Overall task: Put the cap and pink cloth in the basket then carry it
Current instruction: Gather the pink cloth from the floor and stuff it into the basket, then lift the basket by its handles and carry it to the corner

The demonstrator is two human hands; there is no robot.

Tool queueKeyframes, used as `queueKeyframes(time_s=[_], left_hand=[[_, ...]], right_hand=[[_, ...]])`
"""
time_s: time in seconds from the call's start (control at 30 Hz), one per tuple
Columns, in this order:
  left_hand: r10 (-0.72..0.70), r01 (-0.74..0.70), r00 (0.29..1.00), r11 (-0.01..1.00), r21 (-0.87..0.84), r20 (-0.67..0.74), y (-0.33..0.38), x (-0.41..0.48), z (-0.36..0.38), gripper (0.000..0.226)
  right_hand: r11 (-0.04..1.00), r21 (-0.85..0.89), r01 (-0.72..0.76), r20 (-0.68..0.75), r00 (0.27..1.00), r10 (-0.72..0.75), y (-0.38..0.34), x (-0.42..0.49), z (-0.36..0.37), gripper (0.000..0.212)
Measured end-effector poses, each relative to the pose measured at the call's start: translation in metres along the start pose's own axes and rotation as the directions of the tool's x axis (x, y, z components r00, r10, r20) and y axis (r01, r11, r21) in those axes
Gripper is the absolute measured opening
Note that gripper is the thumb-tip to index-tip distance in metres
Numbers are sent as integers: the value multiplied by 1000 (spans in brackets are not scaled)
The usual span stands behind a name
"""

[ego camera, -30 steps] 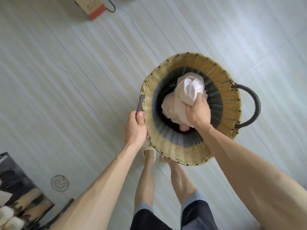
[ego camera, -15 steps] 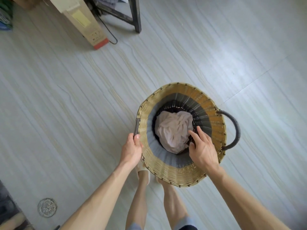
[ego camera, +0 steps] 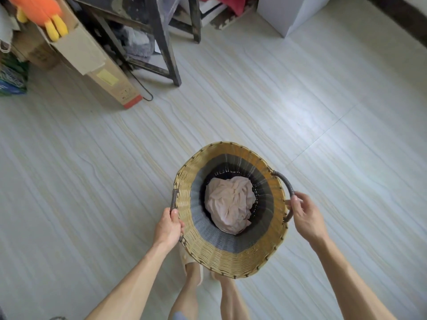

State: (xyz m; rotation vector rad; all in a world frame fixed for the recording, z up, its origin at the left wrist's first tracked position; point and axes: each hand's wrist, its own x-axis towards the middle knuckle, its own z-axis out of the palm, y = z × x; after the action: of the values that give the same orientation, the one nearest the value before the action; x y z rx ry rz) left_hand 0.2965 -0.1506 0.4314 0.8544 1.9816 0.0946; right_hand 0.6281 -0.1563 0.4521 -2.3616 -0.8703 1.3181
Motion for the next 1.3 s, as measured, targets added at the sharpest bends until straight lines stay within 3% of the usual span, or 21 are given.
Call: queueKeyframes(time_s=[0.13,0.4,0.53,0.67,0.83,1.0,1.07,1.13,1.17,1.3], left_hand=[[-19,19,1000,1000,-12,5,2,1,5,28],[61,-47,992,991,-129,111,43,-16,-27,30],[165,-134,965,978,-157,202,96,-50,-56,26],[318,-284,882,948,-145,348,152,-104,-87,23],[457,-470,733,876,-111,504,198,-191,-102,30],[539,-647,480,750,-135,692,217,-301,-85,28],[533,-682,367,712,-170,763,210,-349,-72,25],[499,-708,250,678,-195,830,189,-401,-64,24],[469,-717,196,668,-200,861,174,-425,-61,24],[329,-779,11,594,-199,944,98,-507,-52,26]], right_hand=[[1000,27,4,-17,1000,-3,1,5,8,36],[929,345,-133,-136,972,190,22,-60,-16,31],[839,528,-131,-251,920,301,30,-131,-40,32],[683,729,-34,-342,847,407,28,-229,-64,30],[478,867,142,-422,720,551,31,-364,-81,29],[321,859,399,-505,555,661,47,-518,-67,26],[267,822,503,-525,486,699,55,-577,-47,44],[266,771,579,-541,373,754,66,-633,-19,73],[273,743,612,-542,309,782,71,-660,-3,75],[266,647,715,-463,92,881,91,-759,68,54]])
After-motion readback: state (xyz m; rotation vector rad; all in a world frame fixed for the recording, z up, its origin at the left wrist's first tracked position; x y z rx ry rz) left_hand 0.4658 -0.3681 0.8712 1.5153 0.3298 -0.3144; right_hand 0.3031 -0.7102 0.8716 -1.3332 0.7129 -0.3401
